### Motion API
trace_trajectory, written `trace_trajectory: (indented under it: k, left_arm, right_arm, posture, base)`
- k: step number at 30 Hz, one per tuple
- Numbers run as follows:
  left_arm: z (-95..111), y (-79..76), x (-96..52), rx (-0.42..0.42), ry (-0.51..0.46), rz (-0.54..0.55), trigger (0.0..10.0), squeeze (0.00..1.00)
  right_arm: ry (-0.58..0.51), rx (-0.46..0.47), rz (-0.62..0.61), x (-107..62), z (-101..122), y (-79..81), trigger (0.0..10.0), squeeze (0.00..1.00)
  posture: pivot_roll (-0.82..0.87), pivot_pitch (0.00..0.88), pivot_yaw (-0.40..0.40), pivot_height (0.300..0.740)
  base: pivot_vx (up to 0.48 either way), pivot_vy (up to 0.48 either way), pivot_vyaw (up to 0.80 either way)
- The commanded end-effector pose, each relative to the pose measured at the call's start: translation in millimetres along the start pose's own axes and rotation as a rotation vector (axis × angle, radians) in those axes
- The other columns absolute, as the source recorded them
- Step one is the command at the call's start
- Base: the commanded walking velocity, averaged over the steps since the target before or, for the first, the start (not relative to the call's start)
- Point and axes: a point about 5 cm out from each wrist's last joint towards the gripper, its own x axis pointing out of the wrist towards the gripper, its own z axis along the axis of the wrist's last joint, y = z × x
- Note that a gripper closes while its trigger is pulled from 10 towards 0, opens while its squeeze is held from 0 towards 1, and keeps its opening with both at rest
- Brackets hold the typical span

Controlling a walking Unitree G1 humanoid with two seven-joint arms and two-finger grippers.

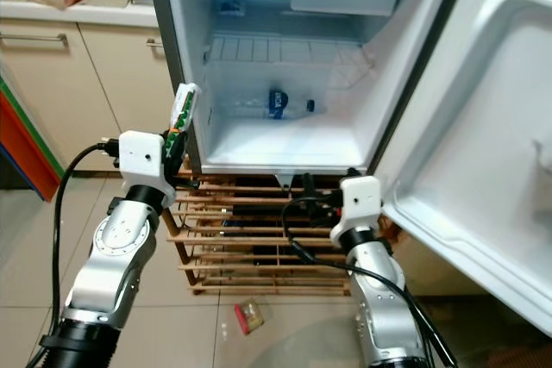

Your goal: Restocking fridge

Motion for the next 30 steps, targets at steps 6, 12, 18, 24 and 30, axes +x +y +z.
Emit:
trace_trajectory:
  k: [6, 12, 18, 24, 30]
  left_arm:
    - [13, -23.2, 5.8, 0.038, -0.064, -0.100, 10.0, 0.00]
    - [14, -18.8, 14.3, 0.038, -0.024, -0.023, 10.0, 0.00]
    - [34, -25.5, 42.4, 0.022, -0.039, -0.059, 10.0, 0.00]
    - [54, -26.5, 74.6, -0.021, -0.023, -0.044, 10.0, 0.00]
    - [83, -34.7, 107.1, -0.063, -0.015, -0.023, 10.0, 0.00]
  right_arm:
    - [0.021, -0.003, 0.010, -9.3, -3, -8.8, 10.0, 0.00]
    - [0.034, 0.004, 0.050, -10.9, -4, -6.1, 10.0, 0.00]
    - [0.053, 0.005, 0.155, -11.9, -3, 2.1, 10.0, 0.00]
    - [0.071, 0.001, 0.178, -20.3, -3, 5.2, 10.0, 0.00]
    - [0.083, 0.013, 0.191, -39.4, 1, 11.4, 10.0, 0.00]
  posture:
    - [-0.05, 0.000, -0.033, 0.740]
    - [-0.06, 0.000, -0.034, 0.740]
    - [-0.06, 0.000, -0.043, 0.740]
    - [-0.09, 0.006, -0.030, 0.740]
    - [-0.15, 0.098, -0.001, 0.740]
  base:
    - [0.480, 0.000, 0.00]
    - [0.145, 0.000, 0.00]
    - [0.000, 0.000, 0.00]
    - [0.000, 0.000, 0.00]
    - [0.000, 0.000, 0.00]
